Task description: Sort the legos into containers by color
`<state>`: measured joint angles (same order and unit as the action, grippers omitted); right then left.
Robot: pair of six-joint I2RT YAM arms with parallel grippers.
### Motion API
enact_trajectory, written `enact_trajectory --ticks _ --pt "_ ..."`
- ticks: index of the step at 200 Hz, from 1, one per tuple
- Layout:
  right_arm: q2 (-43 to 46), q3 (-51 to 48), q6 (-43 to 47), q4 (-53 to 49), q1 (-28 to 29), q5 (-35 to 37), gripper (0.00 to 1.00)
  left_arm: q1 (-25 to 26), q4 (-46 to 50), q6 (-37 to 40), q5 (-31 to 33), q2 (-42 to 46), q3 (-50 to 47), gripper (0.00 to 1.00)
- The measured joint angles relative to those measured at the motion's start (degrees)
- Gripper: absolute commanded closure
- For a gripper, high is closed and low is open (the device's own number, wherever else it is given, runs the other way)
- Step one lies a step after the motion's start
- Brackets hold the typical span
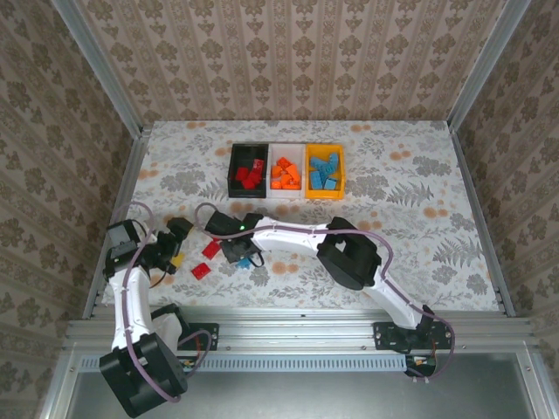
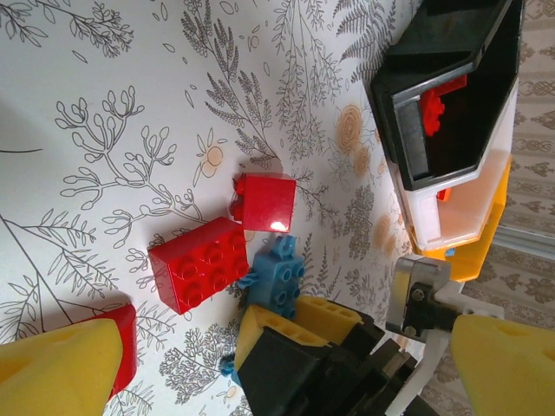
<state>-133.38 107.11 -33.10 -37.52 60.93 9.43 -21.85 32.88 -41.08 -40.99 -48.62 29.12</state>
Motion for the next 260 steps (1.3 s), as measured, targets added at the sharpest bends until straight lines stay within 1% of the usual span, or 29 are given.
enact_trajectory --ticks 30,64,84,104,117,127,148,160,169,182,199,208,220,229,243,260 --pt "0.7 -1.1 0.2 0.1 0.0 1.9 0.64 0.0 0.2 0.0 0.0 0.4 0.0 0.0" --pt "6.4 -9.4 1.0 0.5 -1.2 3.6 0.64 0.0 0.1 0.0 -0.3 0.4 0.0 0.0" --pt "11.4 -13.7 1.7 0.9 -4.2 4.1 0.65 0.0 0.1 0.0 -0.7 0.3 -0.1 0.01" --pt "17.0 -15.6 3.4 1.2 -10.0 4.5 0.65 0.8 -0.2 0.0 -0.6 0.3 -0.3 0.01" --pt "19.9 -15.6 4.8 2.0 -14.9 5.3 0.65 3.4 -0.5 0.0 0.2 0.2 -0.3 0.01" --pt "21.6 -15.3 5.9 2.7 -19.1 5.6 0.65 6.6 -0.7 0.0 1.2 -0.5 -0.1 0.02" --pt "21.9 -13.6 7.8 3.6 -27.8 6.4 0.65 14.0 -0.7 0.0 4.4 -3.4 1.5 0.09" --pt "21.3 -12.9 8.7 3.6 -31.6 6.7 0.64 17.5 -0.7 0.4 6.5 -5.7 3.2 0.13" --pt "20.4 -12.2 9.3 3.5 -33.6 6.7 0.63 19.8 -0.8 0.9 8.0 -7.8 4.6 0.16" --pt "18.4 -10.0 10.1 2.9 -35.6 6.6 0.63 21.6 -0.8 1.3 10.0 -10.6 6.1 0.21" --pt "15.3 -6.9 10.8 2.8 -36.9 6.5 0.63 23.1 -0.6 2.1 13.0 -14.3 7.9 0.21" --pt "14.0 -5.7 11.1 2.8 -37.3 6.5 0.61 23.5 -0.5 2.3 14.3 -16.1 8.8 0.21" --pt "12.8 -4.9 11.7 2.8 -37.5 6.5 0.56 24.1 -0.3 2.4 15.8 -18.1 9.8 0.21" --pt "12.4 -4.9 12.3 2.7 -37.6 6.5 0.51 24.3 -0.3 2.4 16.7 -19.5 10.5 0.21" --pt "12.2 -4.9 13.0 2.6 -37.6 6.5 0.39 24.5 -0.5 2.3 17.6 -21.1 11.1 0.21" --pt "12.2 -4.4 13.8 2.6 -37.6 6.7 0.37 24.6 -1.0 2.3 18.4 -22.9 11.7 0.21"
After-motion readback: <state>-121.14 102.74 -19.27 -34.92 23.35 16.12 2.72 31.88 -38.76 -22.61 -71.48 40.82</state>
